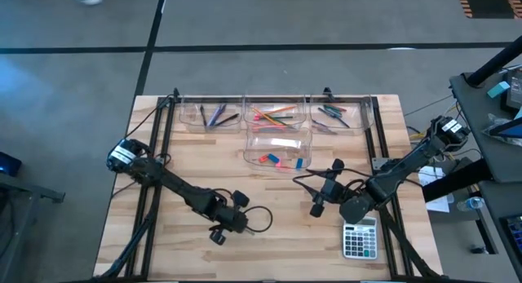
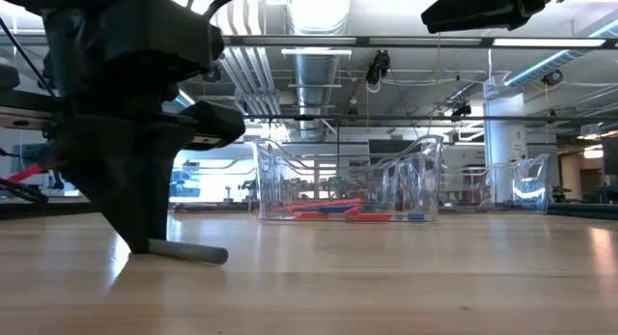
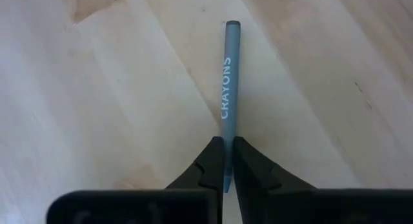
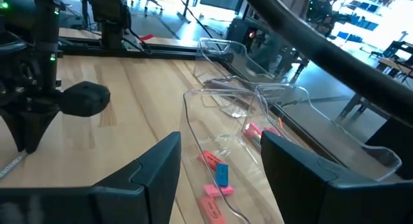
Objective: Sort crayons/erasers/pens/pencils in bins
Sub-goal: Put the gray crayon into the top right transparent bin
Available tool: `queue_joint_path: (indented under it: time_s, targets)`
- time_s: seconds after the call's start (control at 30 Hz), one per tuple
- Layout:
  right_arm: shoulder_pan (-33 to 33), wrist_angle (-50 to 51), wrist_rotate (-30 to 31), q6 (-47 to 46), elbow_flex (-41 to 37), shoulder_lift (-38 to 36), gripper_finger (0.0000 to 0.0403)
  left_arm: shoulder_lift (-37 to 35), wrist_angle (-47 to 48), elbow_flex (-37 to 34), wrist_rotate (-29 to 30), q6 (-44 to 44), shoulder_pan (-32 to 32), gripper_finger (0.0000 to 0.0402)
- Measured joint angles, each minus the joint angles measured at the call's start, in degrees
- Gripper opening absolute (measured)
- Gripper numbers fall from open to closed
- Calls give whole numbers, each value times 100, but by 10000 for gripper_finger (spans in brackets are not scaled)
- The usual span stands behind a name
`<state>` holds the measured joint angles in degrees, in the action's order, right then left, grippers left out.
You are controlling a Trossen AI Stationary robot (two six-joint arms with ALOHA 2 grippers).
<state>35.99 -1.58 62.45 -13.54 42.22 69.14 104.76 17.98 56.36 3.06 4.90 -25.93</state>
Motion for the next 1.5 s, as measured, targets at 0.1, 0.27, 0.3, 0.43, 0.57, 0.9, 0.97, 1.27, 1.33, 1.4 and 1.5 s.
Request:
queue_joint_path:
  time_s: [0.1,0.27,0.3,0.43,0.57,0.9,0.97,1.27,1.33,1.4,1.5]
  targets:
    - [0,-2,-77,0,0,0,203,-199,-70,-7,24,-12,-19,3]
    - [0,-17,-131,-18,0,2,203,-634,-9,-58,223,-12,-31,2]
    - [0,-20,-140,-41,0,2,203,-736,-96,-52,294,-15,-30,2]
    - [0,-28,-153,-87,-2,2,203,-1093,-325,-223,421,-19,-33,1]
    - [0,-45,-290,-173,-2,2,203,-1492,-987,-507,623,-12,-33,1]
    - [-28,-208,-298,-324,-4,135,203,-1957,-5645,-2349,482,91,420,0]
    - [-54,-485,-472,-174,-9,240,203,-1957,-6337,-2563,472,-109,590,0]
    - [-483,-3459,-2600,1572,8,1120,203,-1955,-7194,-2641,477,-318,973,0]
    - [-643,-3705,-2649,1659,35,1299,203,-1955,-7207,-2609,475,-320,973,0]
    - [-839,-3809,-2689,1591,78,1454,203,-1955,-7193,-2597,471,-323,973,0]
    - [-1115,-3824,-3023,1363,133,1616,203,-1955,-7194,-2597,458,-323,973,0]
